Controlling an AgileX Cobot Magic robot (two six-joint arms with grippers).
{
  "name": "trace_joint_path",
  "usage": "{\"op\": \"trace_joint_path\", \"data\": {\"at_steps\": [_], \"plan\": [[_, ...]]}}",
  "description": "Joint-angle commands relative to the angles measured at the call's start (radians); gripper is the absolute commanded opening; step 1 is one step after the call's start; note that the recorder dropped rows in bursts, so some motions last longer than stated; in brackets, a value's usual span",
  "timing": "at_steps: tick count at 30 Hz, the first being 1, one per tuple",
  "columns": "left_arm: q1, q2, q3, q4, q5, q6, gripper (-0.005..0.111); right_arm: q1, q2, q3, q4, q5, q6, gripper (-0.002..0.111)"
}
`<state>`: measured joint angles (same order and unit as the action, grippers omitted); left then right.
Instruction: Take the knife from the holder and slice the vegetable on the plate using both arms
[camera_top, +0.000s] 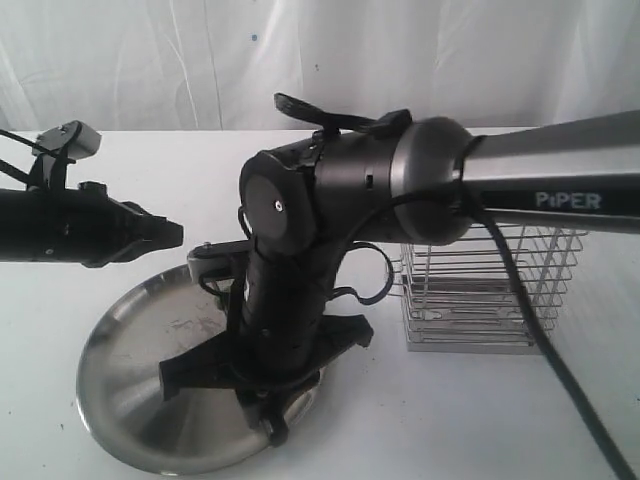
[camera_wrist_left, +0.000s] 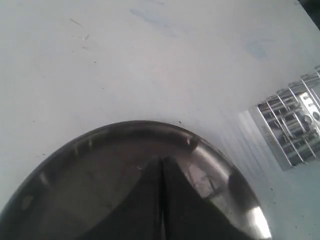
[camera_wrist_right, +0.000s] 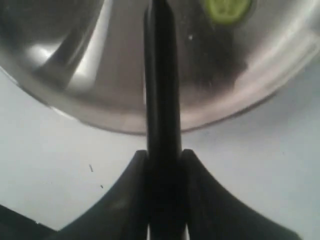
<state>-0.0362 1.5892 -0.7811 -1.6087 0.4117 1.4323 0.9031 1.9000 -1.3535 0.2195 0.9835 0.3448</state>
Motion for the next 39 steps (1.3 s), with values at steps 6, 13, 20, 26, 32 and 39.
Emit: {"op": "trace_joint_path", "data": {"at_steps": [6, 13, 20, 26, 32, 39], "plan": [[0.003, 0.103, 0.005, 0.002, 0.095, 0.048, 0.0, 0.005, 0.098, -0.034, 0.134, -0.051, -0.081, 0.0], [0.003, 0.209, 0.005, -0.088, 0.142, 0.093, 0.0, 0.009, 0.098, -0.034, 0.112, -0.063, -0.06, 0.0], [0.003, 0.296, 0.005, -0.136, 0.193, 0.128, 0.0, 0.009, 0.098, -0.032, 0.112, -0.071, -0.059, 0.0], [0.003, 0.307, 0.005, -0.136, 0.211, 0.165, 0.0, 0.009, 0.098, -0.032, 0.112, -0.077, -0.061, 0.0], [0.003, 0.314, 0.005, -0.136, 0.125, 0.173, 0.0, 0.009, 0.098, -0.032, 0.105, -0.079, -0.061, 0.0], [0.001, 0.345, 0.005, -0.127, 0.094, 0.158, 0.0, 0.009, 0.098, -0.03, 0.089, -0.089, -0.054, 0.0]]}}
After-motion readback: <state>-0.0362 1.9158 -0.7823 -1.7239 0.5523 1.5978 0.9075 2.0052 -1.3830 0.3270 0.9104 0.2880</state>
